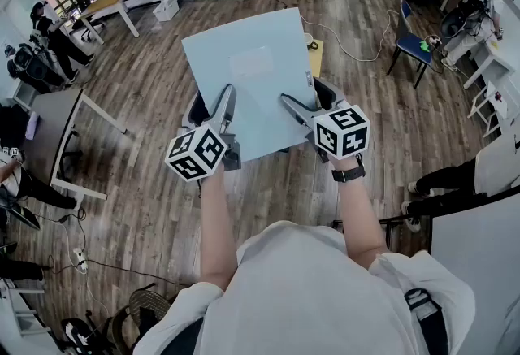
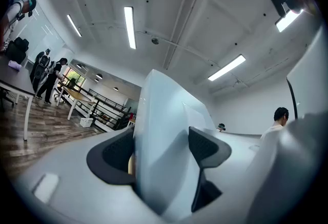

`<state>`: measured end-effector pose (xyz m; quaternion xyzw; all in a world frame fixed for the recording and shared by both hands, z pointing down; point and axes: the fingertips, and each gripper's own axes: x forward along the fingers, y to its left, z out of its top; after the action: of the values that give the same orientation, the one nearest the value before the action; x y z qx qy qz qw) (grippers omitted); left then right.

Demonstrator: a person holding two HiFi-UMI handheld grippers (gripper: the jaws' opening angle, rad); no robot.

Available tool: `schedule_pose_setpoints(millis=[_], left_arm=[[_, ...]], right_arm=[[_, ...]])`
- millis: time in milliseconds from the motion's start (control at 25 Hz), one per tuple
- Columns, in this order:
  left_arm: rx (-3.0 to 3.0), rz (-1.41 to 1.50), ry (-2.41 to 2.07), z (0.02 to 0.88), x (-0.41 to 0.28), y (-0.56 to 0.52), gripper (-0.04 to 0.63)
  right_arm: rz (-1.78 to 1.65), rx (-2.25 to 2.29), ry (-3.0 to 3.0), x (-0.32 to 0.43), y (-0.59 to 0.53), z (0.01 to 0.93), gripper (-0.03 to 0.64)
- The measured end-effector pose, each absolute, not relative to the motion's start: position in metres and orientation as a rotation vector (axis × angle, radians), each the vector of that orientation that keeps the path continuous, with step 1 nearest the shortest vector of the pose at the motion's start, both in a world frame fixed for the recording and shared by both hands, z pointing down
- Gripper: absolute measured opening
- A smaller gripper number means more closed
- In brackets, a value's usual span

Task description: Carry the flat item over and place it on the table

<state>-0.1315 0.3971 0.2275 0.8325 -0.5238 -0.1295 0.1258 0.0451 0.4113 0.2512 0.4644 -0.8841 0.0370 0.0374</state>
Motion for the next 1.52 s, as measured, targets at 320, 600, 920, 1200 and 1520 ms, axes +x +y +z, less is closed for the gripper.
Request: schedule_pose_setpoints(millis=[320,600,920,1200,1520], left_arm=[[2.397,-0.362,-1.567,0.241,-0.178,0.386,0.343],[2.326,-0.330,-1.569,0.272,-0.200,0.362,0.342],[2.264,-0.308,-1.633,0.289,-0.222,0.284,0.342],[2.172,-0.252,-1.850,0.253,-0.234,0.158,0.337],[2.176,-0.297,-1.929,0.236,-0.223,0.052,0.336]], right_arm=[[0.136,1.415,-2.718,-0.002,0.396,0.264,0.321],[0.202,1.401,-2.663,-0.022,0.373,0.288,0.324],[0.224,1.338,-2.707,-0.043,0.288,0.303,0.324],[0.239,1.298,-2.764,-0.058,0.142,0.267,0.329],[0.222,1.229,-2.852,-0.049,0.024,0.255,0.331]])
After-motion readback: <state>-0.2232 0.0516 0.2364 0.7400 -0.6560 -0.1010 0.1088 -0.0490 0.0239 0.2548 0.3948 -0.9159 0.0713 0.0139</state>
